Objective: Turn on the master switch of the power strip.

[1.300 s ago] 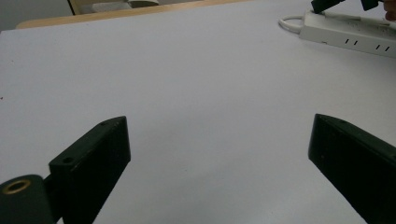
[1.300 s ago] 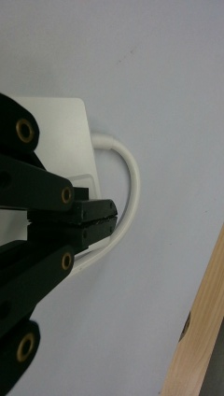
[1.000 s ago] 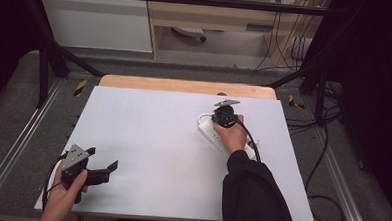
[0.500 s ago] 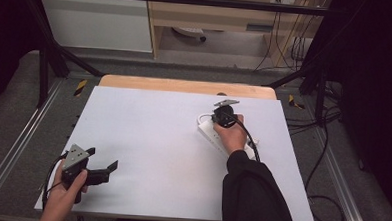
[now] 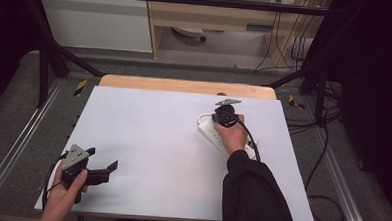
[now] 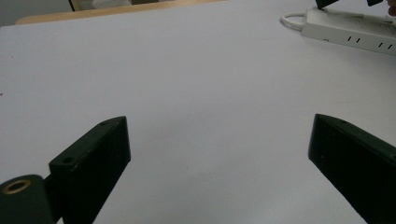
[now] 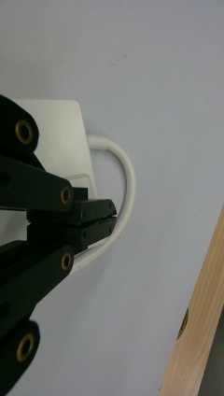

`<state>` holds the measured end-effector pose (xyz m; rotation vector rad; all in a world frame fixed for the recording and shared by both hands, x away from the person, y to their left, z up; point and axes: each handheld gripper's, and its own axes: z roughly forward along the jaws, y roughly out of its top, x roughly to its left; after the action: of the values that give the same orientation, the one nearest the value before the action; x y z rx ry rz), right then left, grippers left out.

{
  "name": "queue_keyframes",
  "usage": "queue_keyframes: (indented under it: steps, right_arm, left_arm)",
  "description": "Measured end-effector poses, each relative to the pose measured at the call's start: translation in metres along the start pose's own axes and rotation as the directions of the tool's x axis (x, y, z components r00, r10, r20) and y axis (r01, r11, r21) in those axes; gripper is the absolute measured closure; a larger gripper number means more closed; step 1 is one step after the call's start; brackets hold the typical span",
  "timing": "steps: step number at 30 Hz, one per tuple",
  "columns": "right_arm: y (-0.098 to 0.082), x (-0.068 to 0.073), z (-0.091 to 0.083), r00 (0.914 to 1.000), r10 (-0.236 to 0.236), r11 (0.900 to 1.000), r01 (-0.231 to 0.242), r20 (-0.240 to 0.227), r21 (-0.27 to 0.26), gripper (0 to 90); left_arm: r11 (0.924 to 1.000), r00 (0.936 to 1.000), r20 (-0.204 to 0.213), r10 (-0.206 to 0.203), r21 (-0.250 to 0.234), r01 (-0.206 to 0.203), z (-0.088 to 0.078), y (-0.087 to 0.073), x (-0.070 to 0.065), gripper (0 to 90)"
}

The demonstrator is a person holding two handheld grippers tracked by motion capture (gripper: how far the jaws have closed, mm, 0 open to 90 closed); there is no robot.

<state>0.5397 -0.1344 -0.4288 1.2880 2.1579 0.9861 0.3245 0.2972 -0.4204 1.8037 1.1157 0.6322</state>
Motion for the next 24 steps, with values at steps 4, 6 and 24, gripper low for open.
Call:
queue_keyframes:
  steps: [4,6,24]
  right_arm:
    - [0.0002,-0.0001,-0.0001,1.0,0.005,1.0,-0.005,-0.001,-0.006,90.0]
    - [0.0004,-0.0001,-0.0005,1.0,0.004,1.0,-0.004,0.004,-0.013,90.0]
    - [0.0038,-0.0023,-0.007,0.9989,0.045,0.998,-0.046,-0.013,-0.043,87.9]
  left_arm:
    - [1.0,1.0,0.002,0.001,0.0,-0.001,-0.0001,0.0,0.0,5.8]
    - [1.0,1.0,0.003,-0.001,0.0,0.001,-0.0001,0.0,-0.0001,5.8]
    - [1.0,1.0,0.001,0.0,0.0,0.0,0.0,-0.0001,0.0001,5.8]
